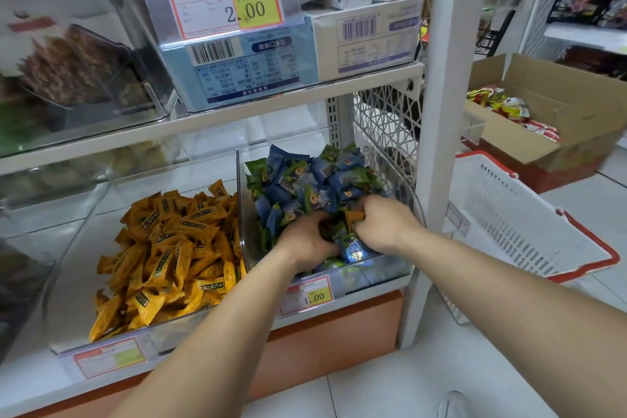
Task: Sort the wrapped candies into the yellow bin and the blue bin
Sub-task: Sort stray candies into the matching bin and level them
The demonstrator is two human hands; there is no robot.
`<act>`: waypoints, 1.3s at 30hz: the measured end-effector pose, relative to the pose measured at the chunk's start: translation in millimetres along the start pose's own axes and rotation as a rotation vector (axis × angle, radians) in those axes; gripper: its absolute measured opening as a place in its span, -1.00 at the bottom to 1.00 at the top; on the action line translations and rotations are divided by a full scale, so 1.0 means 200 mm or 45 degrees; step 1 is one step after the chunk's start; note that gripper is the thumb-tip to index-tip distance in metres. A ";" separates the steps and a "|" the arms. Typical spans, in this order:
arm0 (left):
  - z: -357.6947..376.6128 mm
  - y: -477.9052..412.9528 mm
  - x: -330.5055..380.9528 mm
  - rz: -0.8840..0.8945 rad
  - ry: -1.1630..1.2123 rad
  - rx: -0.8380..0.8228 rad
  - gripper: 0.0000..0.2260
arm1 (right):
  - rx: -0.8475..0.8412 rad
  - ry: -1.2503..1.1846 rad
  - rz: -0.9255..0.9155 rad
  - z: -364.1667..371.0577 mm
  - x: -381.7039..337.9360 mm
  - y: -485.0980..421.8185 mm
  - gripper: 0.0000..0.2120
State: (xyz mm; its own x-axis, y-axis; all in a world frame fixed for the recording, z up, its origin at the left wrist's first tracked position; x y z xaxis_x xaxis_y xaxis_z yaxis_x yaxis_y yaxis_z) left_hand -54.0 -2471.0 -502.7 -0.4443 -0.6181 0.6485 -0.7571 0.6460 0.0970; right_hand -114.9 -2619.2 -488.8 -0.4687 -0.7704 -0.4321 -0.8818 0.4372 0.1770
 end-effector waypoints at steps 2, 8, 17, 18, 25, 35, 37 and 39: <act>0.01 -0.01 0.00 -0.012 -0.017 -0.046 -0.36 | -0.047 -0.046 -0.008 0.01 0.00 0.00 -0.94; 0.01 -0.02 0.02 -0.017 -0.112 -0.175 -0.34 | -0.145 -0.071 -0.037 0.02 0.00 -0.01 -0.73; -0.01 -0.01 0.03 -0.062 -0.062 -0.241 -0.45 | -0.172 -0.248 -0.107 0.01 0.00 0.00 -0.76; -0.01 0.00 0.03 -0.053 -0.086 -0.265 -0.47 | -0.172 -0.254 -0.115 0.01 0.00 0.00 -0.76; -0.02 0.03 0.04 -0.012 -0.064 -0.262 -0.38 | -0.023 -0.333 -0.100 0.00 0.01 0.02 -0.75; -0.10 0.08 0.06 0.132 0.020 -0.215 -0.42 | 0.306 -0.438 -0.250 -0.12 -0.02 0.08 -0.84; -0.13 0.09 0.05 0.158 0.046 -0.173 -0.44 | 0.393 -0.452 -0.295 -0.16 -0.03 0.09 -0.79; -0.16 0.12 0.05 0.169 0.110 -0.054 -0.39 | 0.440 -0.495 -0.323 -0.19 -0.04 0.10 -0.78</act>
State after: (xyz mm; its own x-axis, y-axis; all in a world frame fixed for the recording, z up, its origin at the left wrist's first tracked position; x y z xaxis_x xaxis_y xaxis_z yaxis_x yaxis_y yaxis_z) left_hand -61.3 -2448.5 -469.6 -0.4945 -0.4865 0.7203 -0.6727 0.7389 0.0372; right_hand -130.6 -2621.5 -448.2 -0.1338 -0.6722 -0.7282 -0.8649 0.4379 -0.2454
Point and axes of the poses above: each hand's wrist, its own y-axis away from the middle knuckle, its own z-axis out of the palm, x = y × z, the point moved 2 cm from there along -y, towards the middle knuckle, and after that the axes turned 10 degrees about z, right-handed, at the moved point
